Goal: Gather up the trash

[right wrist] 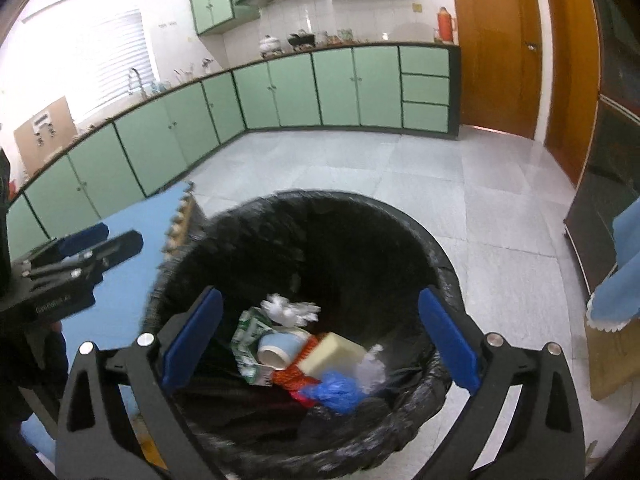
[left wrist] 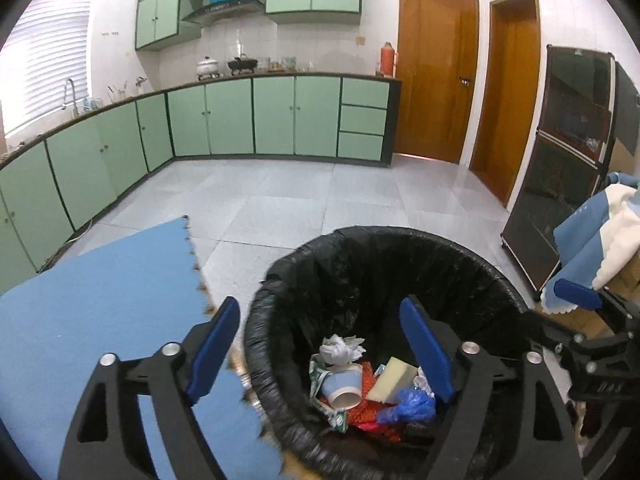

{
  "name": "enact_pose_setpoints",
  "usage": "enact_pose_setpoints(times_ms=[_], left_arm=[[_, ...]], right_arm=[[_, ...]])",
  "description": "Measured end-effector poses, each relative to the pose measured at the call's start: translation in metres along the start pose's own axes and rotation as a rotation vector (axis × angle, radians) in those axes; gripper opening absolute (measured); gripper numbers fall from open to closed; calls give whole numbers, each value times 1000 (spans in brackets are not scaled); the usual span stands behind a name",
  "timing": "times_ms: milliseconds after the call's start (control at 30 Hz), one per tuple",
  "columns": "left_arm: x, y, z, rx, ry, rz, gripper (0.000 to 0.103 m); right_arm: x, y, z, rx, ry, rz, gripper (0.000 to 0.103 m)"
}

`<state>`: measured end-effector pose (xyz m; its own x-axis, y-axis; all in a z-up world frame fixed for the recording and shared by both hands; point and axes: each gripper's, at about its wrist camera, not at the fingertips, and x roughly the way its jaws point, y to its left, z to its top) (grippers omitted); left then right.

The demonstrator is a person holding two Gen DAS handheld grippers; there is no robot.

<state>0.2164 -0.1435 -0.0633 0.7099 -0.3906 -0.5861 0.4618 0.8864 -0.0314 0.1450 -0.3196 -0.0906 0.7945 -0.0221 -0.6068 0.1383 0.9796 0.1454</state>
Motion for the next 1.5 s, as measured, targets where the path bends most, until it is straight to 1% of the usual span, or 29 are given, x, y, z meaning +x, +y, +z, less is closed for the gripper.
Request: enact_pose_setpoints(times_ms=[100, 167, 367, 467, 633, 800, 900, 1100, 1267, 1500], left_arm=[[-23, 9, -2, -23, -12, 12, 88], [-43, 16, -4, -34, -18, 36, 91], [-92, 26, -9, -37, -42, 91, 94], [-118, 29, -11, -35, -58, 118, 94], [-156, 33, -13, -48, -95, 131, 94], [-188, 40, -14, -66, -137, 140, 97], [-200, 41, -18, -67, -147, 145, 97], [-212, 43, -23, -74, -151, 148, 97], [-220, 43, -25, -80, -157, 147, 97], [-223, 45, -28, -89, -166, 148, 97]], right_arm=[[-22, 13, 7, -8, -31, 22, 97], [-34, 22, 12, -11, -45, 39, 98], [-68, 54, 20, -40, -64, 87, 98], [-87, 70, 21, -46, -81, 126, 98], [-114, 94, 19, -72, -98, 146, 98], [-135, 109, 17, -93, -111, 157, 98], [-145, 115, 16, -105, -119, 163, 98], [-158, 125, 15, -119, -131, 163, 98], [-160, 133, 11, -143, -133, 146, 98], [-161, 139, 10, -159, -139, 148, 98]])
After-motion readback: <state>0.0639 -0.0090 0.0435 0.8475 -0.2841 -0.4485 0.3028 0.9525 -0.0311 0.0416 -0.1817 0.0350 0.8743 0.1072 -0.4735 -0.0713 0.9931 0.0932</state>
